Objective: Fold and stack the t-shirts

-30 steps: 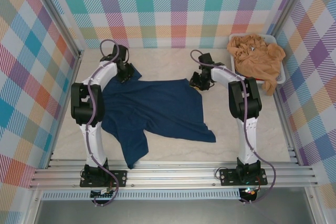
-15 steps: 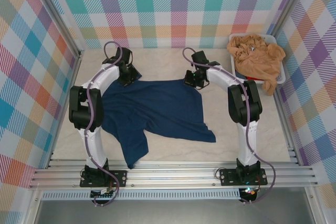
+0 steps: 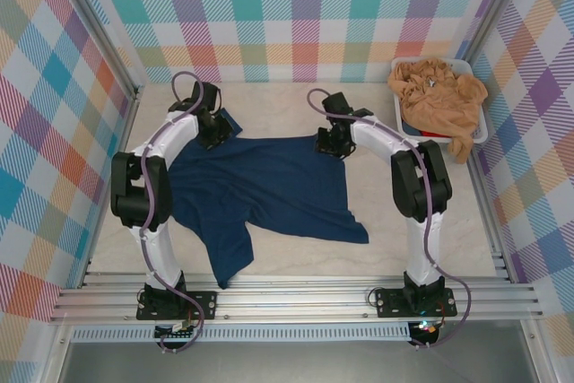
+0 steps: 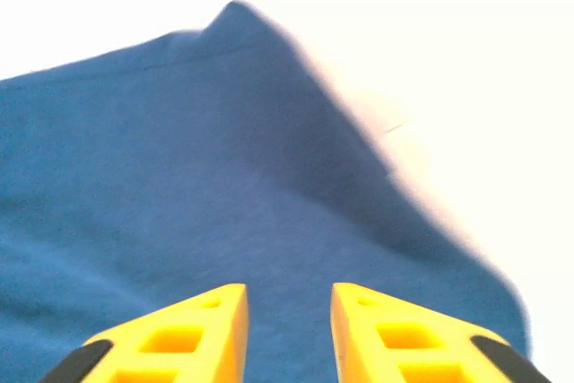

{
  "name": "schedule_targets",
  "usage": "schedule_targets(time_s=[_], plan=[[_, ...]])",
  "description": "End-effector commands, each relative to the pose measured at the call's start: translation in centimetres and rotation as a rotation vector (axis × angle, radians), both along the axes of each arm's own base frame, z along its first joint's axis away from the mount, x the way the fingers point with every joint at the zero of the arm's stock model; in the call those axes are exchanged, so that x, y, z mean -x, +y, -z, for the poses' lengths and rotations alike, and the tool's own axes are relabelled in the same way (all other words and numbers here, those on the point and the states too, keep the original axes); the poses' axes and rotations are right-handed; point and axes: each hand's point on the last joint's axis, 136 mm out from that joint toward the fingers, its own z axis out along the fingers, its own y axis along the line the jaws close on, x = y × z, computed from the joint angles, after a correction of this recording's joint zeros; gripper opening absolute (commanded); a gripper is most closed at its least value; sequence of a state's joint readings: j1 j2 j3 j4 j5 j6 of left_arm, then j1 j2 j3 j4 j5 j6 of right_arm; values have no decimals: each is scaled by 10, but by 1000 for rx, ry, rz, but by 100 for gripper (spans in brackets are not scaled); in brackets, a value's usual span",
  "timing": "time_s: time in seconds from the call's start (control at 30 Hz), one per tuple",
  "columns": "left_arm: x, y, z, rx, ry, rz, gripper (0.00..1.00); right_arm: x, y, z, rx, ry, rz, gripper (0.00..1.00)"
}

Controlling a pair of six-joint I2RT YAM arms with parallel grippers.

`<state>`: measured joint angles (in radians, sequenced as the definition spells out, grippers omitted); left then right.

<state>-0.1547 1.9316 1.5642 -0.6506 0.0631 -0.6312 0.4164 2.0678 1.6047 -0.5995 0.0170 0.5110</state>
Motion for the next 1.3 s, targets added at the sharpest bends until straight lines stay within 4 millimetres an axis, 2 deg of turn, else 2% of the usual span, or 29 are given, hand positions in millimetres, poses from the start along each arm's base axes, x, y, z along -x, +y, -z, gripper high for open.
schedule_targets(time_s=[0.0,0.1,0.3,0.47,0.63,0.73,0.87,0.93,1.0,1.13,1.17,1.27], plan=[[15,3,-5,3,11,11,14,-13,-23,5,110,-13,-17,35],[20,6,-7,-4,9,7,15,-21,-23,13,134,-22,-58,37],[27,7,-8,-6,15,9,15,-39,-1,12,58,-35,-101,32],[29,7,-7,-6,20,12,15,-39,0,18,55,-13,-85,31],[29,6,-6,-2,21,13,15,-35,2,27,56,12,-96,21],[29,5,-6,4,20,13,15,-34,-2,31,75,21,-90,24],[27,4,-10,11,12,15,14,-36,-5,29,98,9,-91,33],[27,3,-11,15,8,13,14,-37,-6,30,108,9,-97,33],[28,3,-13,18,5,14,14,-38,-5,31,112,10,-105,27],[29,3,-17,21,-3,12,13,-39,-1,26,134,-18,-126,3],[30,4,-18,19,-4,10,13,-40,1,19,152,-44,-140,0],[32,4,-22,15,-10,13,13,-33,14,0,210,-110,-184,0]])
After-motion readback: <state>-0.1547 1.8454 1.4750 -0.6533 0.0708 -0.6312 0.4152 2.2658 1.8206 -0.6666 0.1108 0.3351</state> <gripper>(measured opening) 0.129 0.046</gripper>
